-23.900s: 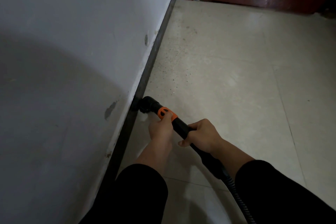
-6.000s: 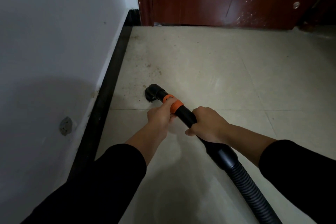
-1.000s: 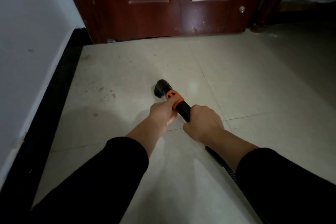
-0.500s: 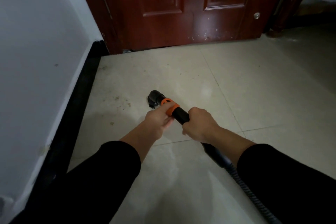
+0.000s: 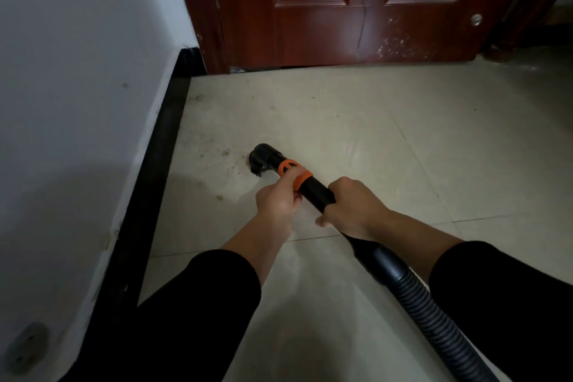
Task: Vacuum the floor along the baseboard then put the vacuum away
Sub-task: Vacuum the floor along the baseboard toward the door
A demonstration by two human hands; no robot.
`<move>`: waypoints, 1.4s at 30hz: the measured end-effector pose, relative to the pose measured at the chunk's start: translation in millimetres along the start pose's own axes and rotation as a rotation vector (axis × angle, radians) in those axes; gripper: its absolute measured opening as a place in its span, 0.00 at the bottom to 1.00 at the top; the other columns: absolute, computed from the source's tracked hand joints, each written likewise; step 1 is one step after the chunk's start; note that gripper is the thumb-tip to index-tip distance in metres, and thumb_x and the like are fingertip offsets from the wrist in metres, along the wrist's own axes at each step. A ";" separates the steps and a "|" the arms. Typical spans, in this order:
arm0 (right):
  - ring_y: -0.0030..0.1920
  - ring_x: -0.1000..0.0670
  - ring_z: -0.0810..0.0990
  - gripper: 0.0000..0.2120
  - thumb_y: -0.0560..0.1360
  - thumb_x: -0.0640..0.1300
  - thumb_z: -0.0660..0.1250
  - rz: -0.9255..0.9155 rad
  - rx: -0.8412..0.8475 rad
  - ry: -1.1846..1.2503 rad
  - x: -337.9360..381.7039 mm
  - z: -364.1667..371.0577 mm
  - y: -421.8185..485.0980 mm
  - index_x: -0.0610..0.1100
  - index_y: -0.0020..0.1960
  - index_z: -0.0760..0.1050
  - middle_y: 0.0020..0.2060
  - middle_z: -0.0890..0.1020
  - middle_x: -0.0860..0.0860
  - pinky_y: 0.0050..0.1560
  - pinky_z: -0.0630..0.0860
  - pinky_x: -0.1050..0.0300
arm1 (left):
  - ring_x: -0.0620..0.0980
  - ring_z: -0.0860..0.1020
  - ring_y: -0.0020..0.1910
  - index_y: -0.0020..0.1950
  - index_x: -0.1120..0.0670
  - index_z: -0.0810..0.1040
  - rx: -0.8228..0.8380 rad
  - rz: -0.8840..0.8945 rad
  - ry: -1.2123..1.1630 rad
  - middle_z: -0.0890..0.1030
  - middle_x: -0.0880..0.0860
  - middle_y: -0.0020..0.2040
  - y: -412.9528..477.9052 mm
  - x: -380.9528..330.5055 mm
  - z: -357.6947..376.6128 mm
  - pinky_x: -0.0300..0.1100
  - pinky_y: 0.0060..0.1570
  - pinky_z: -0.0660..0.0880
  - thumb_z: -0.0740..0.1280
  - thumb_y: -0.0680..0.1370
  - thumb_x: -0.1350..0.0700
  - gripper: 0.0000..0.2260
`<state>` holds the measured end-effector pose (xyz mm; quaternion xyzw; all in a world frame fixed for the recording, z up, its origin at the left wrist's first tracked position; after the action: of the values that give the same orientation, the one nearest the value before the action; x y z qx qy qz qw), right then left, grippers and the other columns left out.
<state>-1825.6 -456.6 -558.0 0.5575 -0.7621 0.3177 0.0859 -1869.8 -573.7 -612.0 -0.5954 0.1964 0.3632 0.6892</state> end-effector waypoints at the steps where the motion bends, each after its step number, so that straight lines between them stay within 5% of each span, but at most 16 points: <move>1: 0.31 0.51 0.72 0.13 0.69 0.45 0.74 -0.006 0.002 0.001 4.3 2.2 1.5 0.41 0.44 0.71 0.33 0.73 0.49 0.29 0.64 0.59 | 0.46 0.81 0.42 0.43 0.57 0.77 -0.003 0.003 -0.012 0.82 0.55 0.44 0.5 -2.6 -4.1 0.38 0.47 0.77 0.76 0.71 0.54 0.10; 26: 0.33 0.50 0.74 0.13 0.68 0.44 0.74 -0.094 0.091 0.001 37.8 34.4 -3.5 0.42 0.44 0.72 0.34 0.74 0.49 0.33 0.70 0.58 | 0.48 0.79 0.37 0.39 0.57 0.77 -0.232 0.058 -0.088 0.81 0.54 0.40 -17.8 -10.8 -56.7 0.37 0.37 0.75 0.77 0.67 0.56 0.10; 37: 0.32 0.50 0.75 0.11 0.69 0.43 0.73 -0.146 0.124 0.020 64.8 48.4 -5.1 0.42 0.44 0.73 0.34 0.76 0.48 0.32 0.70 0.58 | 0.49 0.80 0.40 0.47 0.60 0.79 -0.243 0.080 -0.155 0.82 0.57 0.47 -20.3 -20.0 -83.8 0.34 0.32 0.74 0.76 0.68 0.57 0.12; 42: 0.33 0.50 0.74 0.11 0.68 0.43 0.73 -0.164 0.128 0.028 76.2 57.5 -3.0 0.42 0.44 0.72 0.34 0.75 0.48 0.31 0.68 0.59 | 0.51 0.81 0.40 0.41 0.57 0.77 -0.270 0.093 -0.148 0.82 0.56 0.44 -19.3 -24.1 -97.4 0.39 0.34 0.74 0.76 0.67 0.57 0.09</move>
<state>-1837.7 -551.1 -564.9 0.6178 -0.6908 0.3655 0.0864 -1855.7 -674.4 -602.8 -0.6445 0.1216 0.4606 0.5980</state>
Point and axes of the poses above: each hand's wrist, its own y-axis towards the middle knuckle, its own z-axis out of the palm, x = y × z, the point moved 6 cm from there along y, towards the middle knuckle
